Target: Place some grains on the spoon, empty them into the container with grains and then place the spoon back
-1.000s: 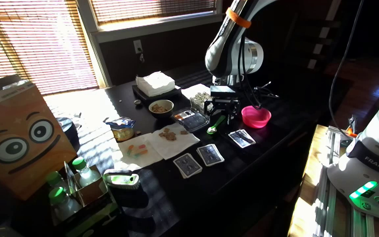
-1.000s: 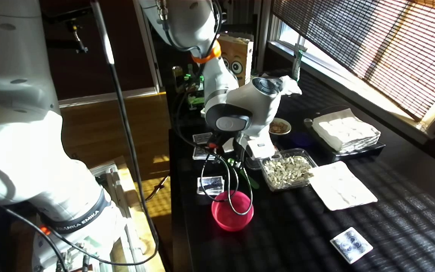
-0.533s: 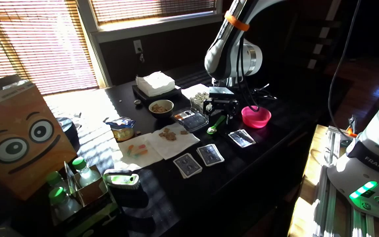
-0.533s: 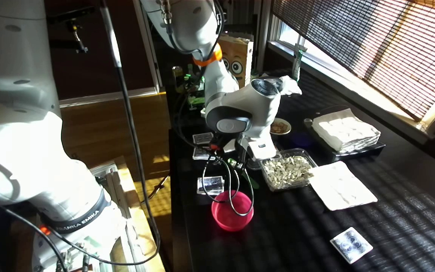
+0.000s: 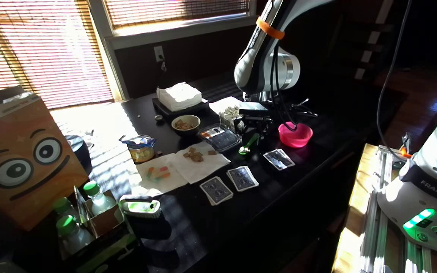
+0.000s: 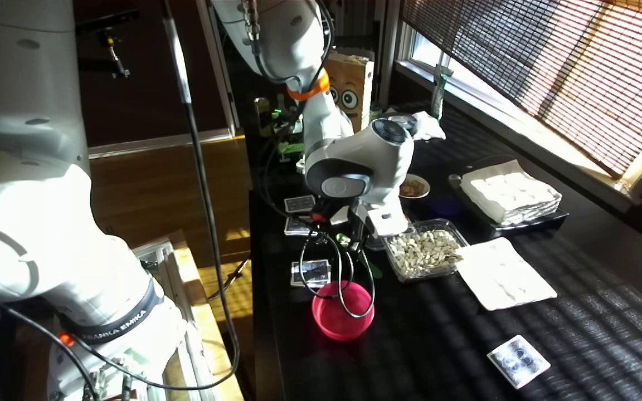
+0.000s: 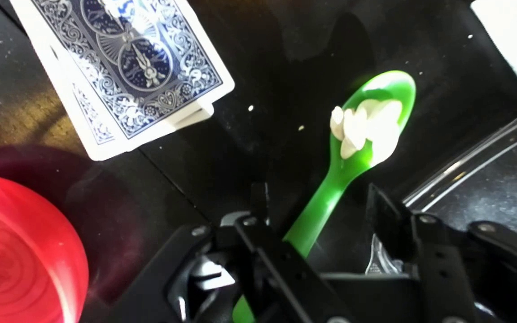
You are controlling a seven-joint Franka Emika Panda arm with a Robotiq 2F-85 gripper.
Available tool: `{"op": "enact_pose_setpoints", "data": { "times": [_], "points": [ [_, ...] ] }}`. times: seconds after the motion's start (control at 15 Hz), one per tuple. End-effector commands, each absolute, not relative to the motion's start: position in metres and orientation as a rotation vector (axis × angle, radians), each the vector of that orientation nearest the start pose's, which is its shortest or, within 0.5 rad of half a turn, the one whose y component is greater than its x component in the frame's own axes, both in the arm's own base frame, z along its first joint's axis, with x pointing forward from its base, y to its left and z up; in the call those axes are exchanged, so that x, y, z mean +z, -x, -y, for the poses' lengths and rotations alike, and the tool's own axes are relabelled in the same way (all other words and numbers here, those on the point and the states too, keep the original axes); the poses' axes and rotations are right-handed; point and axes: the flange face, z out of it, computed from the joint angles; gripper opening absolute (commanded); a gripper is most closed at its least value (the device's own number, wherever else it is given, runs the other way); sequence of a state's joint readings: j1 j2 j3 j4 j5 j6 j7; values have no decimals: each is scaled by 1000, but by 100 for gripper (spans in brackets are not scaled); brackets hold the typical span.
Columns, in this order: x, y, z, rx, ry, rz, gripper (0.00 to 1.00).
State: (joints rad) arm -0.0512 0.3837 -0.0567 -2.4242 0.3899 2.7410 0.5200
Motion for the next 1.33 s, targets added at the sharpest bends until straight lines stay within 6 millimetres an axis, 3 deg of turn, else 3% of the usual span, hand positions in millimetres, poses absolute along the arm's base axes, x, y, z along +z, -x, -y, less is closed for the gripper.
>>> {"op": "enact_pose_setpoints", "data": {
  "times": [0.0,0.13,0.33,0.67,0.73,0.8,1.27],
  "points": [
    [143,-479,66,117,2662,-1468,44],
    [142,-479,66,118,2663,-1468,32],
    [142,-479,66,120,2664,-1468,22],
    [141,-479,67,122,2665,-1472,19],
    [141,-479,67,122,2665,-1472,8],
    [141,-479,67,122,2665,-1471,4],
    [148,-477,67,120,2656,-1460,4]
  ]
}}
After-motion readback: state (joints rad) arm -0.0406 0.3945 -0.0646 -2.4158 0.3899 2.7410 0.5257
